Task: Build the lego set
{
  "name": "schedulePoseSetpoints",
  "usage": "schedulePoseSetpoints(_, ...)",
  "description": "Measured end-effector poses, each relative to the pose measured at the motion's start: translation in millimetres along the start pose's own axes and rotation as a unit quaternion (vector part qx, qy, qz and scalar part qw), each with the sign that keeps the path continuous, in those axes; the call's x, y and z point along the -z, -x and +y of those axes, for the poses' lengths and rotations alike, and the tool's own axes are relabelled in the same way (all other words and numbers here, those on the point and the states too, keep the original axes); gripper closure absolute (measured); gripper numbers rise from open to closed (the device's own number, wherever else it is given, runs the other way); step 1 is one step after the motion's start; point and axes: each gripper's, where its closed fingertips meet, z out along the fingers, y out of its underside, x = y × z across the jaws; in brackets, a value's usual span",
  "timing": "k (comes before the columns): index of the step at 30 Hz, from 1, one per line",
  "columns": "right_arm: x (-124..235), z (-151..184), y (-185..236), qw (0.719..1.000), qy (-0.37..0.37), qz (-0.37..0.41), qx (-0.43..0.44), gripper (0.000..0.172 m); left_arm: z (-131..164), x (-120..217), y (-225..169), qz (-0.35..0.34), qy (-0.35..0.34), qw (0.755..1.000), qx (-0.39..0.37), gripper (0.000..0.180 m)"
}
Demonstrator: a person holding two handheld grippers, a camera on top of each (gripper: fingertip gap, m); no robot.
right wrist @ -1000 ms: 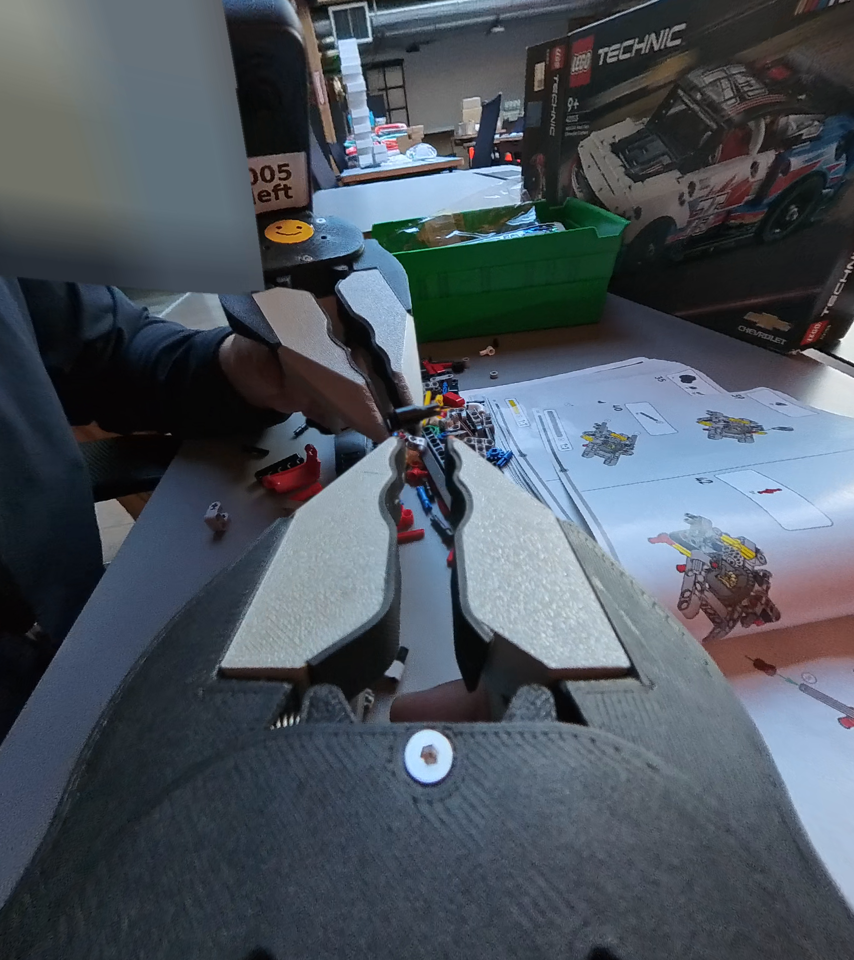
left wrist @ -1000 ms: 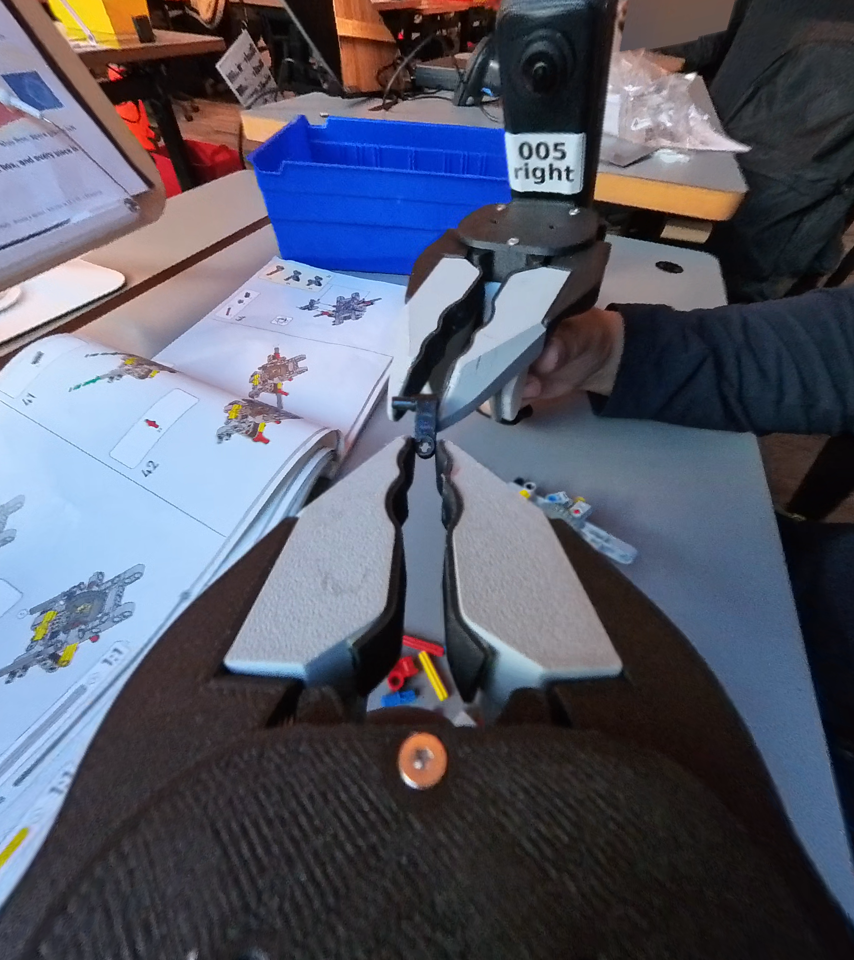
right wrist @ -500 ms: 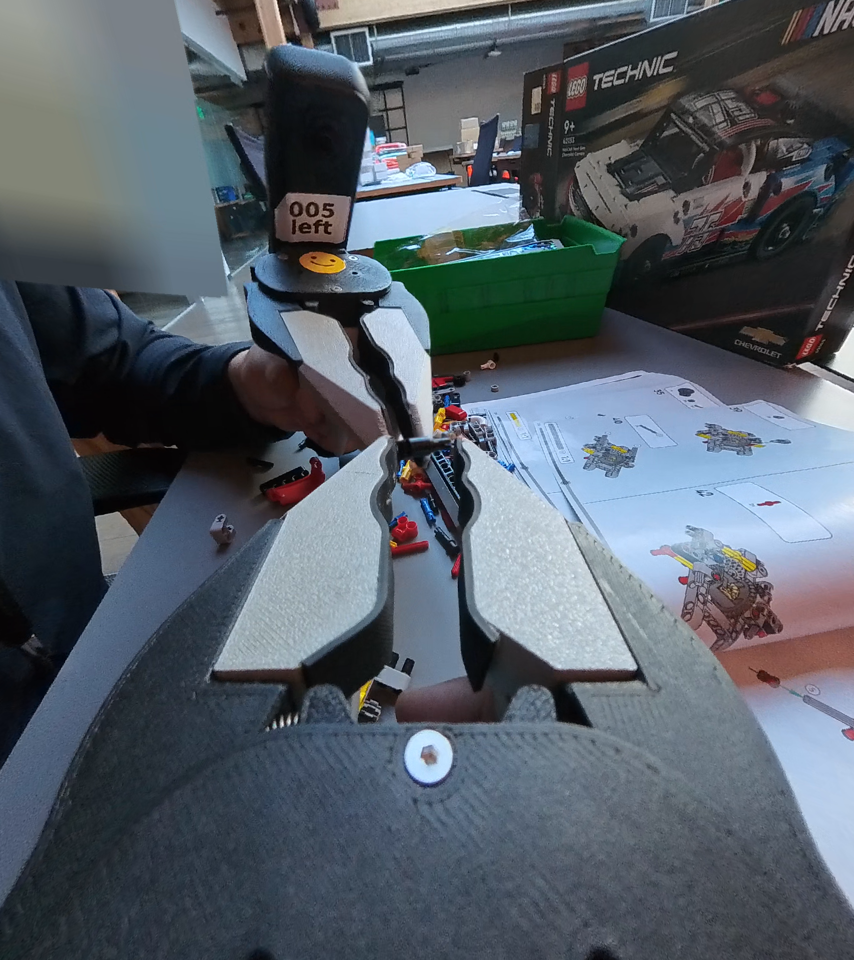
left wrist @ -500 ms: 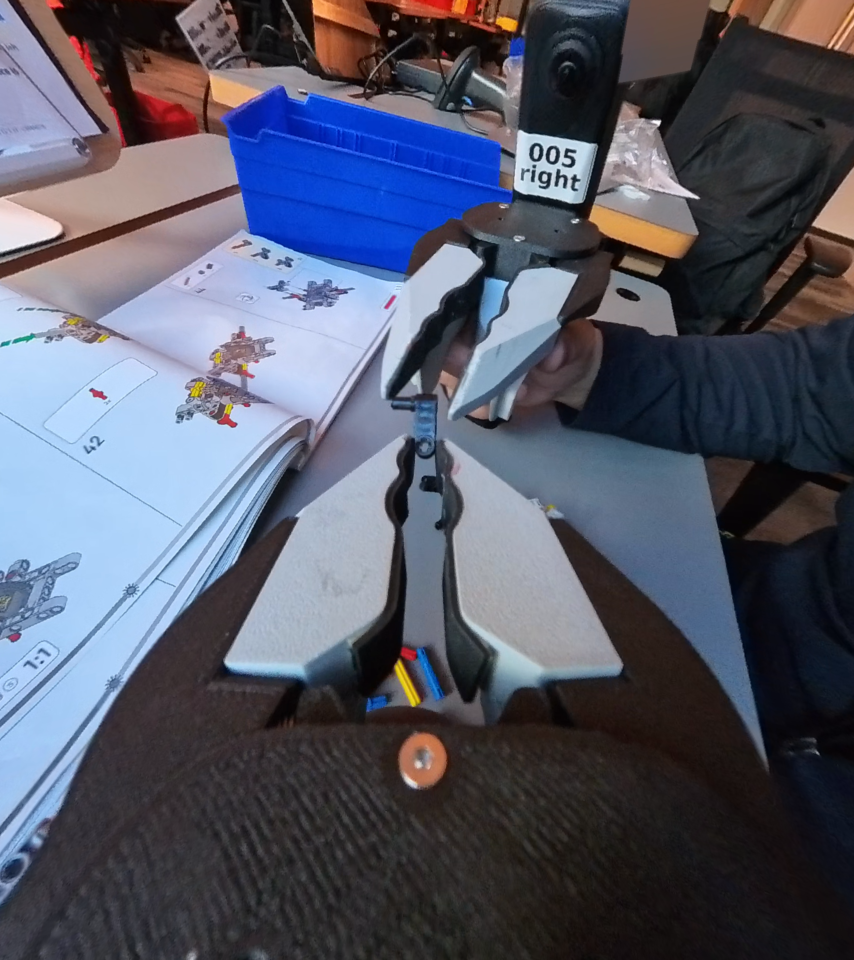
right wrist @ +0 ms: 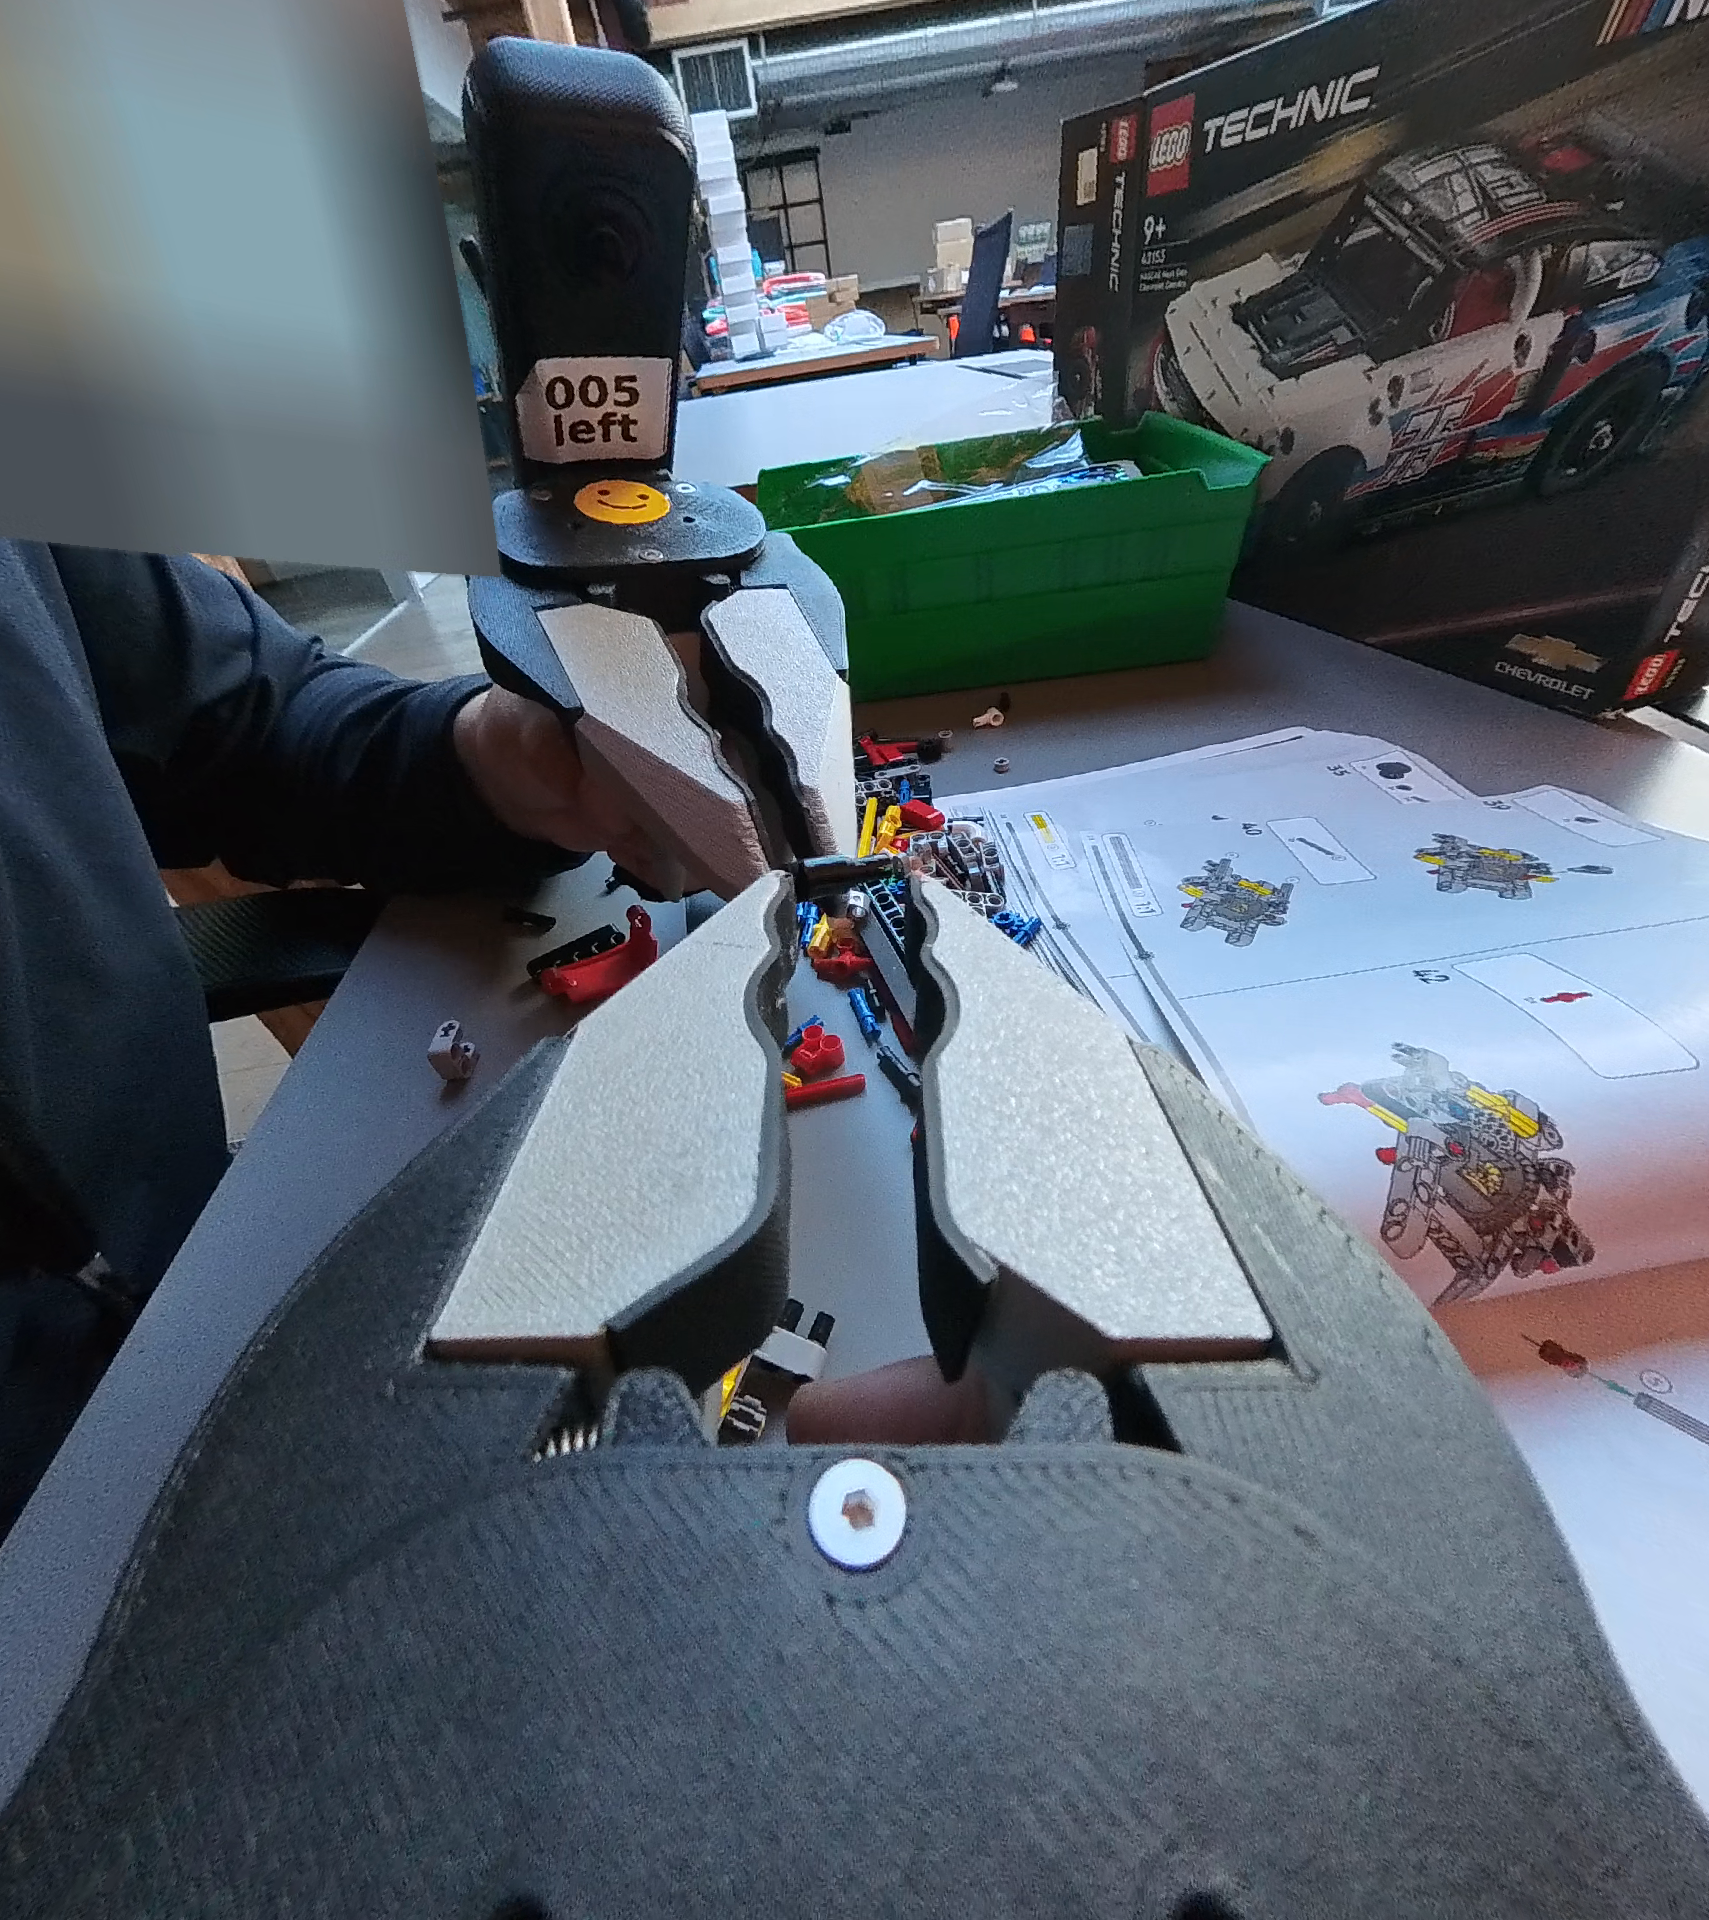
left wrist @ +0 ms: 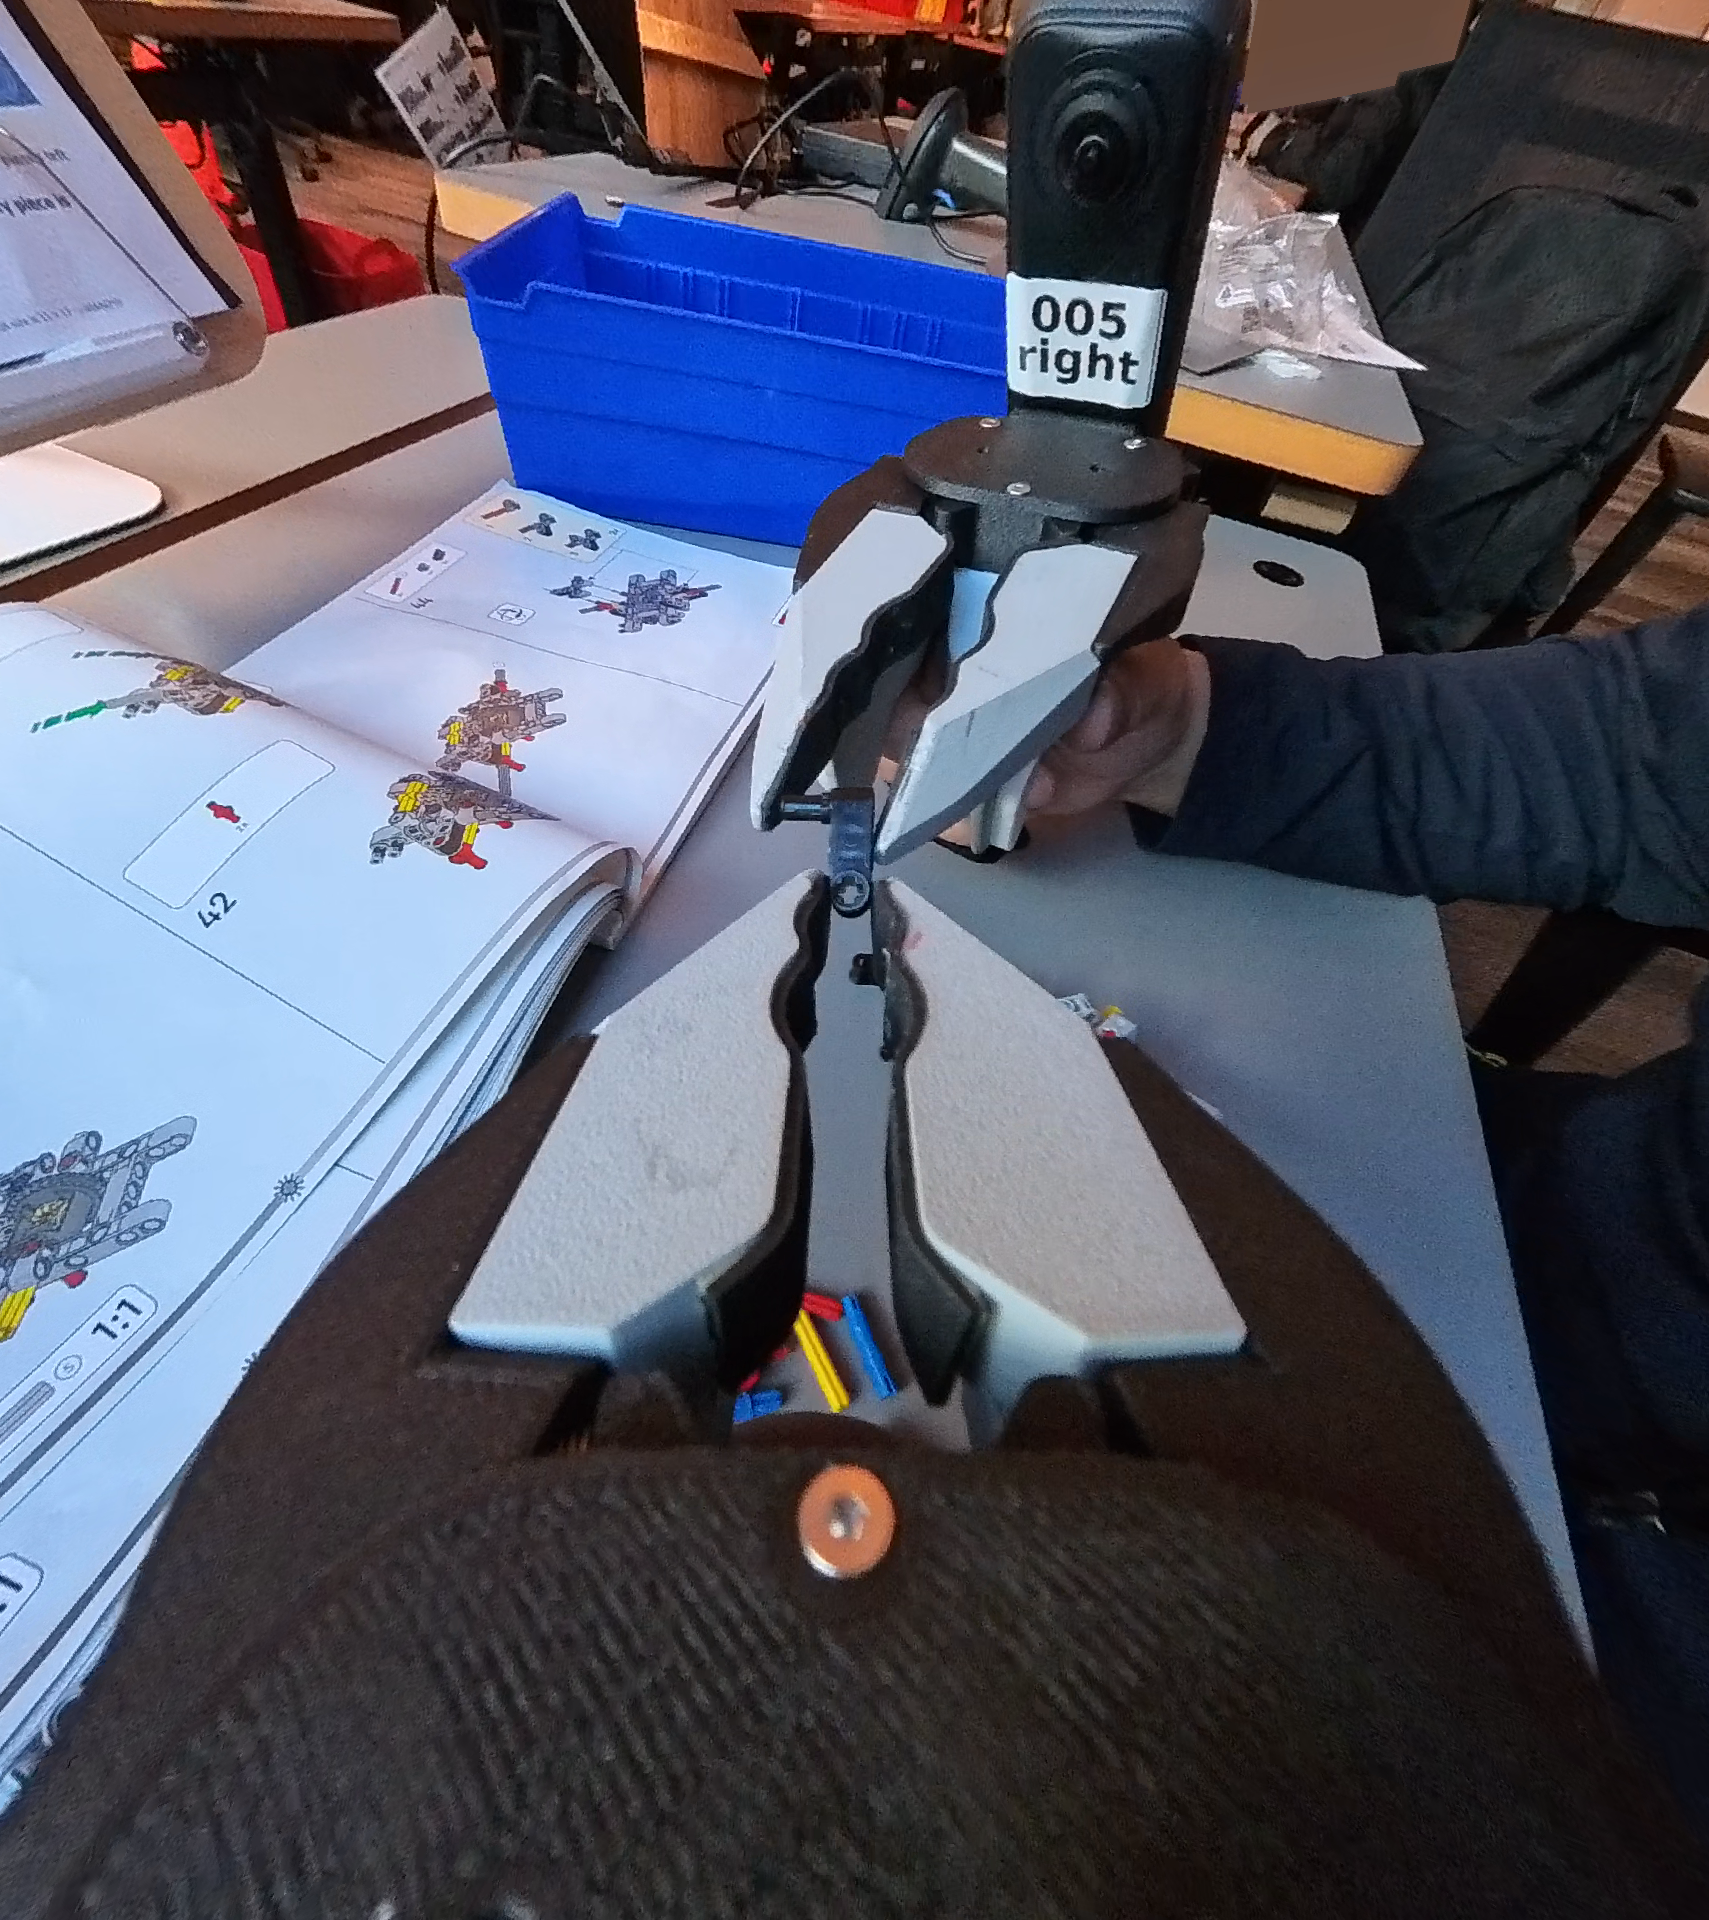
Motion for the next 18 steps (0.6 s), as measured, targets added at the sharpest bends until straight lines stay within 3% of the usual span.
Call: schedulePoseSetpoints(18,1.0,-0.9,-1.1,1.000,-0.002,0.002,-0.006,0.156,3.5,-0.6,10.6,-0.049,0.014,0.998,-0.034,0.175)
